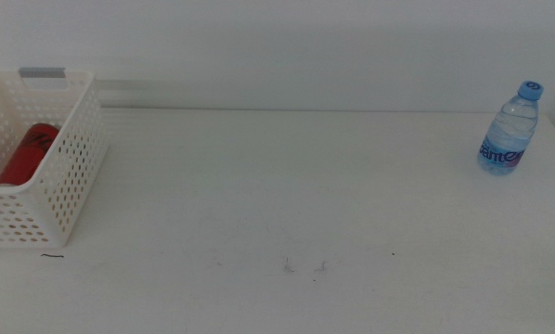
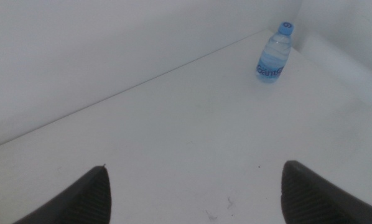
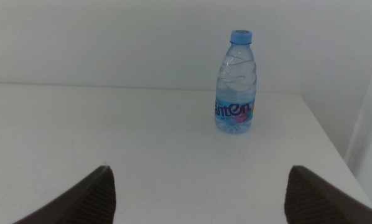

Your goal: Use arms to grab the bottles and put them into the dustbin to the left of the table.

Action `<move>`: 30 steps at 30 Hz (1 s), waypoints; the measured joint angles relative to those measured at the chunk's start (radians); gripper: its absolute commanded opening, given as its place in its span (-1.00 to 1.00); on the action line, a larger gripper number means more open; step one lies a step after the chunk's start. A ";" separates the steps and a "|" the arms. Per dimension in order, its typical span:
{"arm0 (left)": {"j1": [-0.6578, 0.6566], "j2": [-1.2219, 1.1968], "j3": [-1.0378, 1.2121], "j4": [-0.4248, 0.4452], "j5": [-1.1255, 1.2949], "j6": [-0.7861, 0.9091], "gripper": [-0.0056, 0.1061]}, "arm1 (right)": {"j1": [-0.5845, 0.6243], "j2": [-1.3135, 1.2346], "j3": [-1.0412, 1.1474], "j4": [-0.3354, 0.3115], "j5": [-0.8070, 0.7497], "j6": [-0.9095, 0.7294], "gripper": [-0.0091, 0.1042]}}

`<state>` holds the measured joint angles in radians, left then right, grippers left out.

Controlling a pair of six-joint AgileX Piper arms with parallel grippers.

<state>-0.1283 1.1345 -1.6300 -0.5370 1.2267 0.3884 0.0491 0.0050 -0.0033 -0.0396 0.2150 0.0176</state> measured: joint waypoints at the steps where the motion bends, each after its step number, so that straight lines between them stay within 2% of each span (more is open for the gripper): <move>1: 0.000 0.000 0.000 0.002 0.000 0.000 0.78 | 0.000 0.000 0.000 0.000 -0.006 0.000 0.56; 10: 0.000 0.000 0.000 0.002 0.000 0.000 0.78 | 0.000 0.173 0.000 -0.019 -0.202 -0.041 0.56; 19: 0.000 0.000 0.000 0.002 0.000 0.000 0.78 | 0.000 0.598 0.000 -0.007 -0.586 -0.076 0.56; 22: 0.000 0.000 0.000 0.002 0.000 0.001 0.78 | 0.000 0.759 0.000 -0.002 -0.764 -0.087 0.56; 26: 0.000 0.000 0.000 0.002 0.000 0.001 0.78 | 0.000 0.972 -0.006 0.040 -0.993 -0.091 0.56; 30: 0.000 0.000 0.000 0.002 0.000 0.001 0.78 | 0.000 1.164 -0.062 0.137 -1.072 -0.082 0.56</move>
<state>-0.1283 1.1345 -1.6300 -0.5347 1.2267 0.3890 0.0491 1.1692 -0.0652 0.0976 -0.8574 -0.0645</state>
